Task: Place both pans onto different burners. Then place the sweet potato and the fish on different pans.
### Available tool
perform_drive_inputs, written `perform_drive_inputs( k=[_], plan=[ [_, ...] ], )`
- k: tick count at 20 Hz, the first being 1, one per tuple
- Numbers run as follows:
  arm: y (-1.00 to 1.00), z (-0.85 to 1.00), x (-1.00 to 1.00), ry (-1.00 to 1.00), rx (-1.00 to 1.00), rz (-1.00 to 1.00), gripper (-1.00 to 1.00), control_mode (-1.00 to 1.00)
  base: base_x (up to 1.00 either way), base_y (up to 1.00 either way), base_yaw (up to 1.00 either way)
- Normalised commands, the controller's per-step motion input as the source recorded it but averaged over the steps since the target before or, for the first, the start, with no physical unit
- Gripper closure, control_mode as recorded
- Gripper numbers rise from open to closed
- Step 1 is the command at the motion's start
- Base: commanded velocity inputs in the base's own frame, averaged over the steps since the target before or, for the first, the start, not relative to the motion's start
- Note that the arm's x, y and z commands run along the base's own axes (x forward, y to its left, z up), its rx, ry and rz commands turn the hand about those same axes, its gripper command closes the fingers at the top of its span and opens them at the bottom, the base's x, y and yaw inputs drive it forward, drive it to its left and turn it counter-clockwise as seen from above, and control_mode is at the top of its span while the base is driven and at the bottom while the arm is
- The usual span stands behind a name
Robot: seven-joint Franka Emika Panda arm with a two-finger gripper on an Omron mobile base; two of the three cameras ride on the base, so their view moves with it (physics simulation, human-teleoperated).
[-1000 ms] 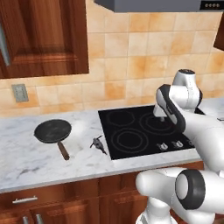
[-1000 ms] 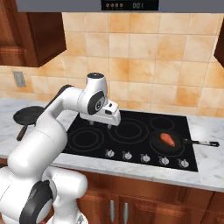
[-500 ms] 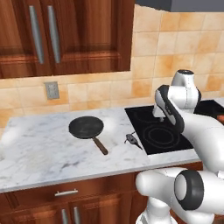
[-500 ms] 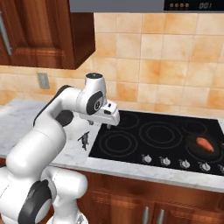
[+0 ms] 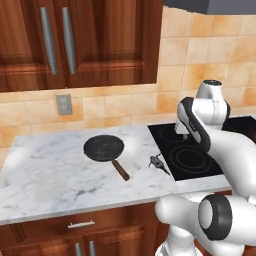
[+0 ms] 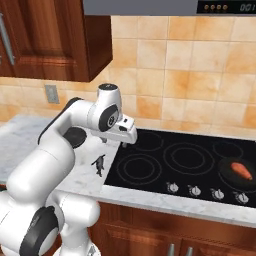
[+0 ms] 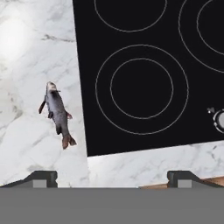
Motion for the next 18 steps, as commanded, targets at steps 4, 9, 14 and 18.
perform_drive_inputs(
  k=[4,9,14,18],
  plan=[
    [0.00,0.00,0.00,0.00,0.00,0.00,-1.00,1.00,0.38,-0.03,0.09],
    [0.00,0.00,0.00,0.00,0.00,0.00,-1.00,1.00,0.47,-0.06,0.00],
    [0.00,0.00,0.00,0.00,0.00,0.00,-1.00,1.00,0.53,-0.01,0.00],
    [0.10,-0.14,0.10,0.00,0.00,0.00,-1.00,-1.00,0.00,0.00,0.00]
  ],
)
